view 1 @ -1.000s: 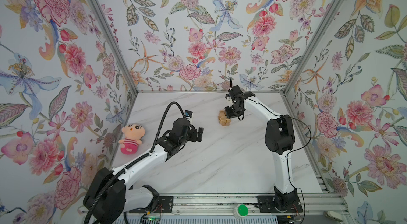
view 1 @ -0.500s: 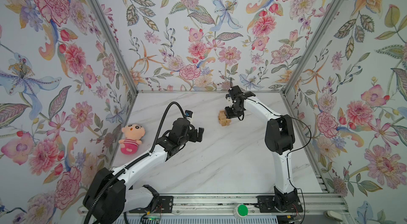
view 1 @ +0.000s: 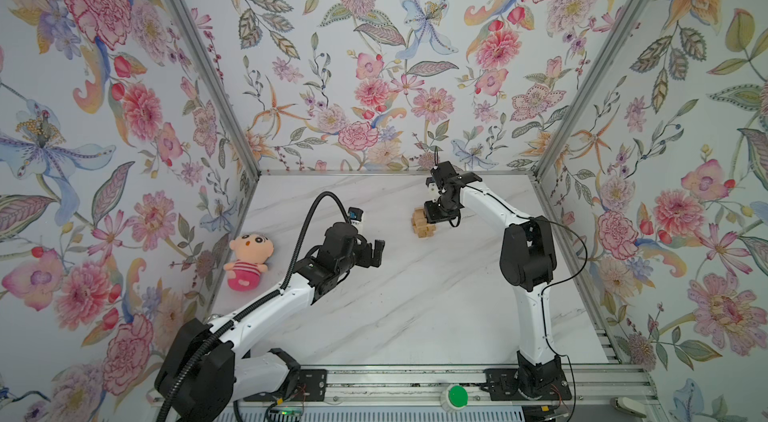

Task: Build the wood block tower
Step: 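Lower the second arch block beside the first arch on the tower, then open the right gripper to release the second arch block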

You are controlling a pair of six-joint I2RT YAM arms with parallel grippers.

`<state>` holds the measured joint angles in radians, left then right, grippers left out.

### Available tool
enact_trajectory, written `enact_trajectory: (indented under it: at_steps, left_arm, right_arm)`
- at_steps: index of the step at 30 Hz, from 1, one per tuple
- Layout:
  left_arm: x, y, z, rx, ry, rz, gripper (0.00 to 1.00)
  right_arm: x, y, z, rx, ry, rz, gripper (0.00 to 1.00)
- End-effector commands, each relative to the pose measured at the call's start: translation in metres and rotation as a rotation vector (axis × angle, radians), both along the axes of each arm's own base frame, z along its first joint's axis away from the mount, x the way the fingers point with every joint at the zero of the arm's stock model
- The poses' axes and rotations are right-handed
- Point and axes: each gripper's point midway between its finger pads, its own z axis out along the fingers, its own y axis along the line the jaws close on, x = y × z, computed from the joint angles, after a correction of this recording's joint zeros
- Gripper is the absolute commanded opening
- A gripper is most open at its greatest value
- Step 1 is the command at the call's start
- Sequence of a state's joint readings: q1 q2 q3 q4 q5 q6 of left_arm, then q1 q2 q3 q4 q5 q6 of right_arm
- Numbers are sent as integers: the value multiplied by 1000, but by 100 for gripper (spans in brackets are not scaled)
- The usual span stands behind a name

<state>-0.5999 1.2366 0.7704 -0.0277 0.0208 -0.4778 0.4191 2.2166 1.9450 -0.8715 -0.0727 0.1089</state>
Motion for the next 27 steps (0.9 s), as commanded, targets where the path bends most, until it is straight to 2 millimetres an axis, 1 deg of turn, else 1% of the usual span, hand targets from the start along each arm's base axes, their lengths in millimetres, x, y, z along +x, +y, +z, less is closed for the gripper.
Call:
enact_trajectory:
  at_steps: [1,19,27]
  left_arm:
    - [0,6,3,-1,-20,2,99]
    - [1,7,8,1,-28,10,99]
    - [4,7,13,4,-43,10,99]
  right_arm:
    - [0,5,13,19,-7,1,45]
    - [8,3,19,28,-27,-9,47]
    - [14,3,29,38,-53,-15,49]
